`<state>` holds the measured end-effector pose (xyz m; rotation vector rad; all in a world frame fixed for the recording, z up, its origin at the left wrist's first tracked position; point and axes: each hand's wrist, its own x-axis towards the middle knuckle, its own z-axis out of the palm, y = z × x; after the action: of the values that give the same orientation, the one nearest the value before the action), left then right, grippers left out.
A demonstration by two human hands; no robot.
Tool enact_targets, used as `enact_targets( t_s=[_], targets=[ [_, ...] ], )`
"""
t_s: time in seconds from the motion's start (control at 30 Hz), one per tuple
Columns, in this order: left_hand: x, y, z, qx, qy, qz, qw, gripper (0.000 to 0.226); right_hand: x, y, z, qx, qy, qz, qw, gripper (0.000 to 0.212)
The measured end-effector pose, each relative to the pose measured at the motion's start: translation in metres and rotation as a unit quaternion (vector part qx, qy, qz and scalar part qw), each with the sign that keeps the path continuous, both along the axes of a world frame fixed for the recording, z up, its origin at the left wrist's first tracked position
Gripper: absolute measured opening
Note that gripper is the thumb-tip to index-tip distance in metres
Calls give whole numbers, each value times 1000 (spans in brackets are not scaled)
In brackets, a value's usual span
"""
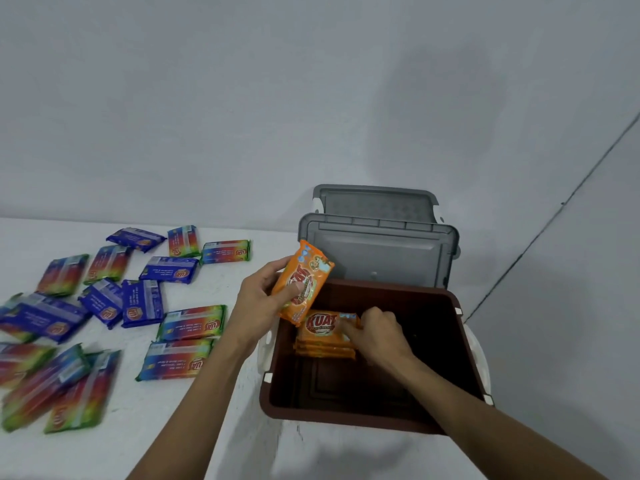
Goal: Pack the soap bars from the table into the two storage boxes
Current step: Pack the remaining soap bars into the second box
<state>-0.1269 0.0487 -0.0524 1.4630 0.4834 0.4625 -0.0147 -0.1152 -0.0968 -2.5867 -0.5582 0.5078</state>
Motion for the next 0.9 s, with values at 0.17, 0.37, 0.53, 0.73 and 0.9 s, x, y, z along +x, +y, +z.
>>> enact_targets(
  t_s=[0.17,0.37,0.53,0.73,0.9],
  targets=[
    [-1,3,3,34,29,-11,999,33,6,-10,23,146,-128,25,981,29],
    [3,4,13,81,28,-75,993,27,16,-13,51,403,161,29,900,33],
    [10,1,14,101,27,-75,992,30,13,-17,47,405,228,49,884,29],
    [14,1,-2,191,56,-62,978,22,13,-21,38,385,239,5,892,30],
    [9,12,-14,320,104,42,941,37,13,-25,20,333,243,-56,909,33]
  ],
)
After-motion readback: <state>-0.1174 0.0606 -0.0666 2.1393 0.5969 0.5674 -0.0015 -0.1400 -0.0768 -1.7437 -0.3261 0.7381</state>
